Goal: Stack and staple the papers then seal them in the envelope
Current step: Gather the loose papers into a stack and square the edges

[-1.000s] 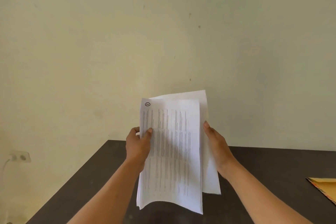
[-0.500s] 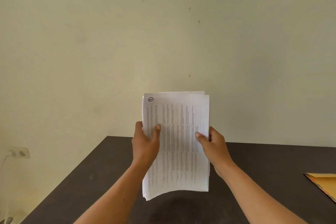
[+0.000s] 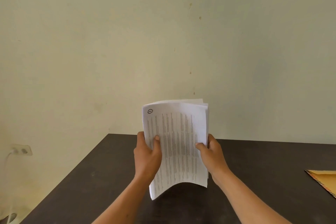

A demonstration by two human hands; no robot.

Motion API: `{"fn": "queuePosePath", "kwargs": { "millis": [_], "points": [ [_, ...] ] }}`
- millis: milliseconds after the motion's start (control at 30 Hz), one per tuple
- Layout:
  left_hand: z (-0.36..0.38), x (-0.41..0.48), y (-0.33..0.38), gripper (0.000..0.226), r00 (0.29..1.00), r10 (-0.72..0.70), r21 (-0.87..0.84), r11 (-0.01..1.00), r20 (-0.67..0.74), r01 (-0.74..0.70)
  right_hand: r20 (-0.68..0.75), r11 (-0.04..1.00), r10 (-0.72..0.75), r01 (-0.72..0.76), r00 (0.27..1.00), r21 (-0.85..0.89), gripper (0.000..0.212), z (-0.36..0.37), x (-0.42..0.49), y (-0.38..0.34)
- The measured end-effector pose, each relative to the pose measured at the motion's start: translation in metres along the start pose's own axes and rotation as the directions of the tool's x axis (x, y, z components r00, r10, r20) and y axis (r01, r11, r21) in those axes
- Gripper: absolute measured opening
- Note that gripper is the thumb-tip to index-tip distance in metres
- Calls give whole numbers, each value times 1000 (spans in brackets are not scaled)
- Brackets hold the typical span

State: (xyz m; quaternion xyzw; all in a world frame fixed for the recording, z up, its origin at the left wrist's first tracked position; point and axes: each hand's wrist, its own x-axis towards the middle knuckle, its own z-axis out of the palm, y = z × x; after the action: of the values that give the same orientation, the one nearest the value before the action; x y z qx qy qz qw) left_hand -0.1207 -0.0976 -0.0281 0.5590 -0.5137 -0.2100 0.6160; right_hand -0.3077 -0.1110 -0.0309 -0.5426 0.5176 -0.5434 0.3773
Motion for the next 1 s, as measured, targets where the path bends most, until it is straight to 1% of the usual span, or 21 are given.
{"fn": "queuePosePath", "kwargs": {
  "millis": [100,233,333,400,467,533,600,667,733,800,900,1000],
  "points": [
    [-2,-7,-17,11,998,-39,-10,999,52,39,2,996,49,-49,999,-76,31,-2,-7,22],
    [-2,-6,-24,16,995,-46,-24,999,86,48,7,990,54,-53,998,-129,32,-3,-7,27],
    [-2,-1,-27,21,990,-53,-34,998,133,58,32,996,17,-15,999,-84,25,-8,-2,15],
    [-3,2,-28,24,983,-53,-19,998,173,57,20,999,-32,33,999,-37,21,-13,3,4],
    [-4,2,-29,24,974,-47,-4,999,220,49,-16,996,-84,83,996,-39,16,-18,8,-5],
    [-6,3,-26,22,968,-41,-28,998,247,49,-35,991,-119,117,992,-63,15,-22,12,-11],
    [-10,5,-15,18,969,-48,-122,989,243,79,-14,989,-133,131,991,-74,16,-27,12,-15],
    [-13,13,1,18,971,-85,-262,954,222,143,23,987,-135,136,991,-88,17,-30,12,-15],
    [-15,24,16,16,973,-113,-342,923,202,178,30,983,-141,144,990,-111,17,-33,12,-13],
    [-16,32,26,10,977,-101,-360,918,189,164,20,982,-146,147,989,-118,18,-33,14,-11],
    [-14,37,34,16,979,-56,-319,940,198,119,9,984,-126,126,992,-128,18,-30,16,-10],
    [-11,37,36,13,983,-38,-285,955,179,88,-13,985,-115,113,993,-131,14,-28,18,-14]
  ]
}}
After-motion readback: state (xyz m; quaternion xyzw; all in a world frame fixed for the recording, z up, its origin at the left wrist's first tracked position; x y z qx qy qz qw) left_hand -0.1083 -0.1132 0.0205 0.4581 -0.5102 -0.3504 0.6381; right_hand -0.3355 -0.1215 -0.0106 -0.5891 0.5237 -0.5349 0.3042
